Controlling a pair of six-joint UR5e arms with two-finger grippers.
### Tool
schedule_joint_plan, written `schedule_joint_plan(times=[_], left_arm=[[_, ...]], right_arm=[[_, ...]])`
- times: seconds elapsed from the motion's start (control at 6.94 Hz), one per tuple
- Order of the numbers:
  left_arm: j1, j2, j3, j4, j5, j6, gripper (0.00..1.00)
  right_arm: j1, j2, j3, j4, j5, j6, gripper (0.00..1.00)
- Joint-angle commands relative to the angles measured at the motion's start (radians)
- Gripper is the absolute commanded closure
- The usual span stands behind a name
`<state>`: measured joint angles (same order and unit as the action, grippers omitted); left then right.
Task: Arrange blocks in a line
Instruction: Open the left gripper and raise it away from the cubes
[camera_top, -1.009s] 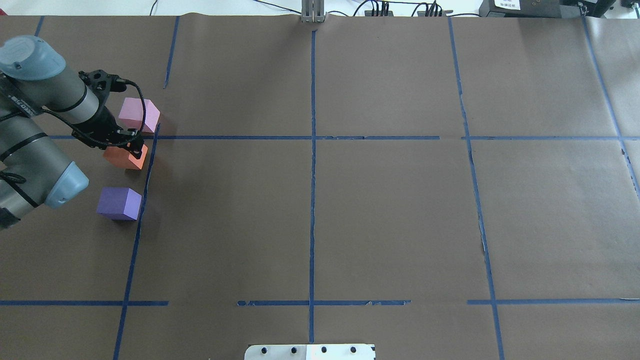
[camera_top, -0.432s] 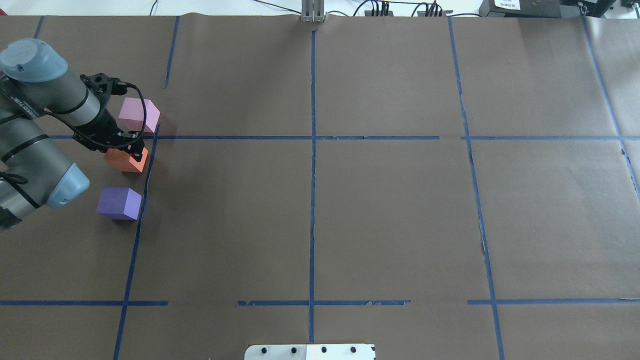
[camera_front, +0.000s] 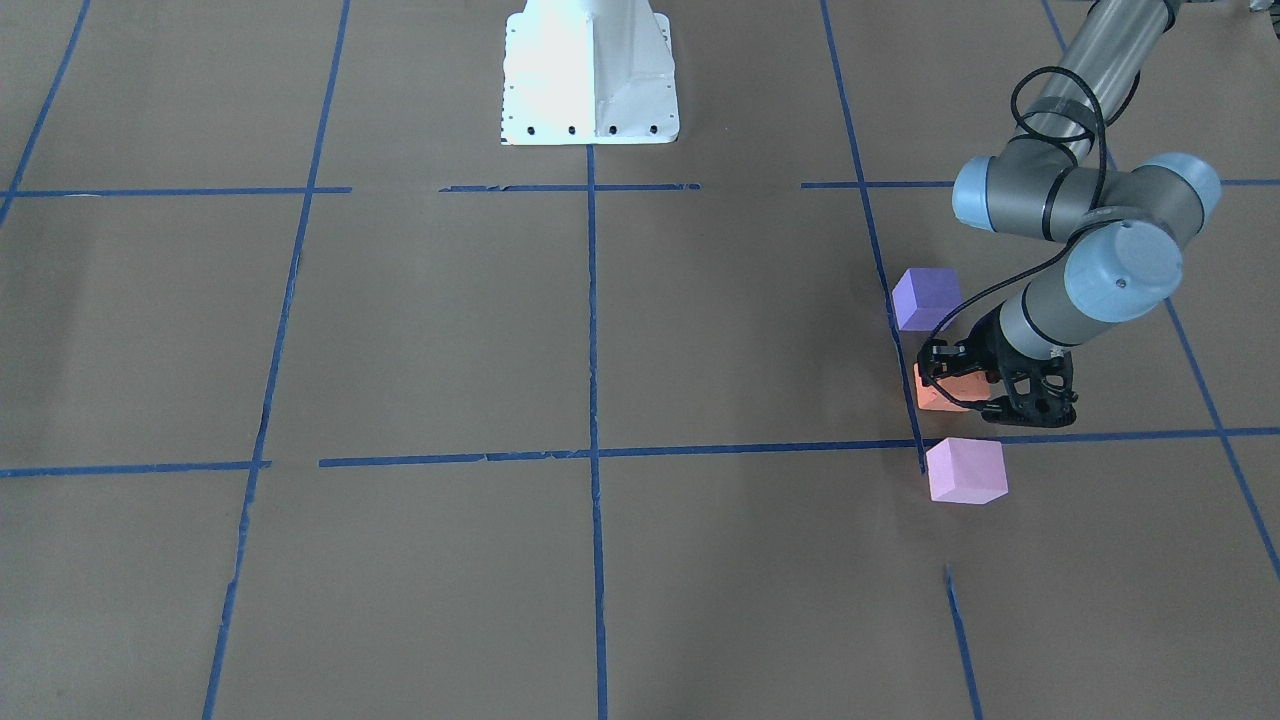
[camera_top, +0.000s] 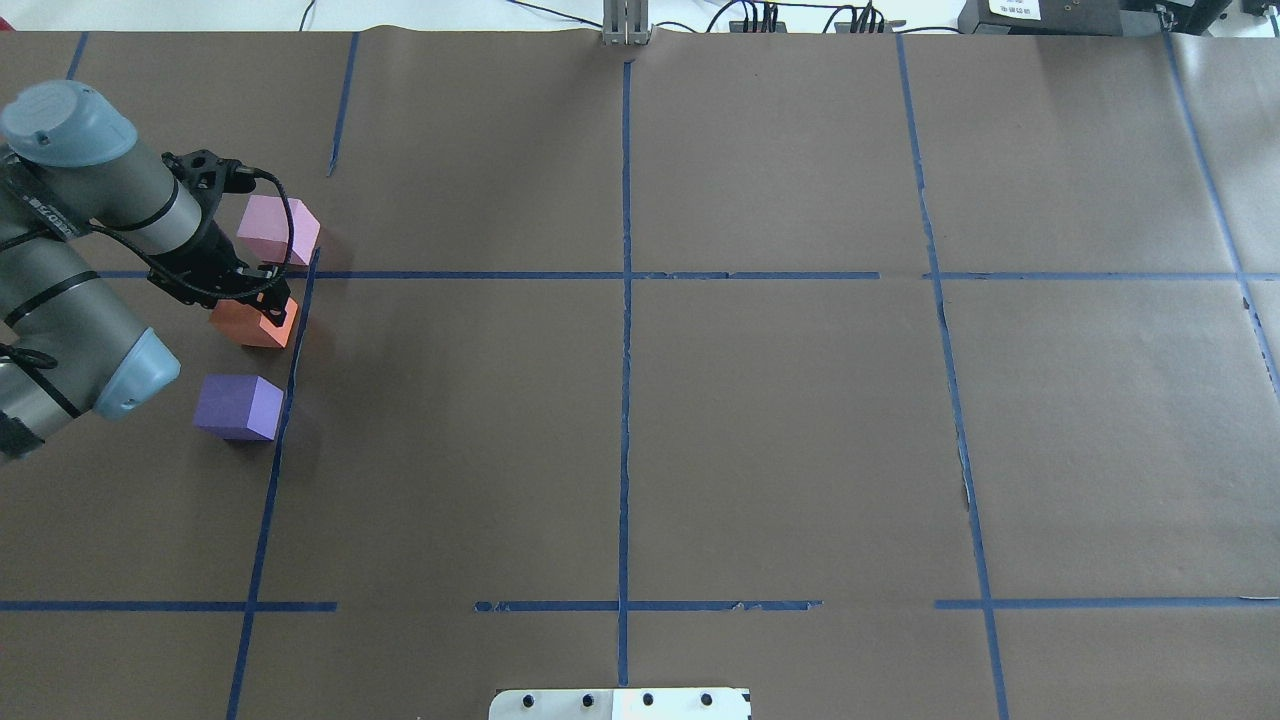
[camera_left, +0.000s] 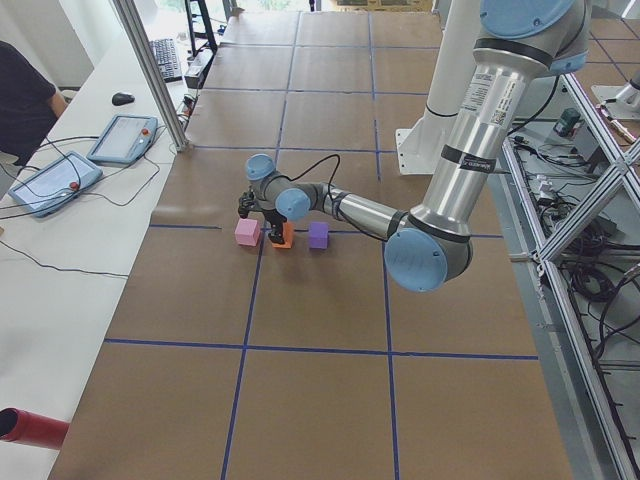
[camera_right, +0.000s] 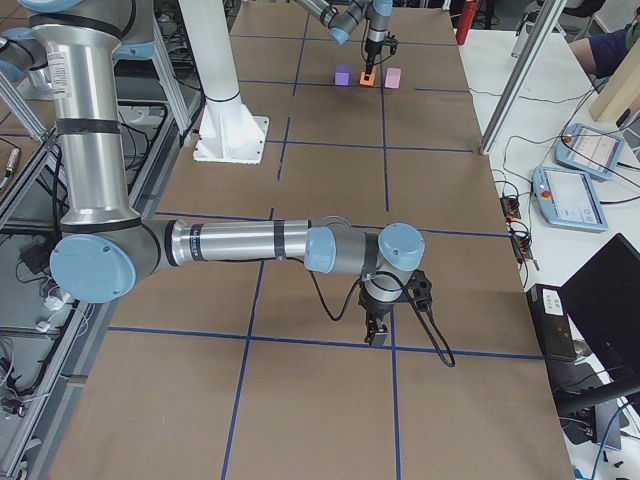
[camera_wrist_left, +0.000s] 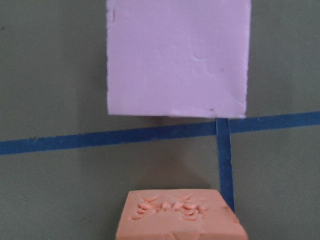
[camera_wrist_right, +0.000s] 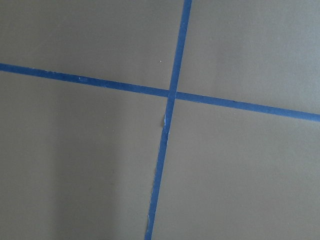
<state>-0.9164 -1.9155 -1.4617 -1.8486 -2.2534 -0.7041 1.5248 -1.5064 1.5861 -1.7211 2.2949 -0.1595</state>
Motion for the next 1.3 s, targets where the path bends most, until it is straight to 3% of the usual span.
schedule_joint_plan(times=[0.0, 0.29, 0.58, 1.15], left_arm=[[0.004, 0.001, 0.012, -0.014, -0.003, 0.000, 0.36], [0.002, 0.001, 0.014, -0.026, -0.021, 0.002, 0.11], [0.002, 0.003, 0.009, -0.032, -0.032, 0.000, 0.00], [-0.031, 0.039, -0.075, -0.009, -0.028, 0.002, 0.00]], right_arm=[[0.000, 0.000, 0.000, 0.000, 0.000, 0.000, 0.00], [0.000, 0.000, 0.000, 0.000, 0.000, 0.000, 0.00], [0.000, 0.000, 0.000, 0.000, 0.000, 0.000, 0.00], [0.000, 0.000, 0.000, 0.000, 0.000, 0.000, 0.00]])
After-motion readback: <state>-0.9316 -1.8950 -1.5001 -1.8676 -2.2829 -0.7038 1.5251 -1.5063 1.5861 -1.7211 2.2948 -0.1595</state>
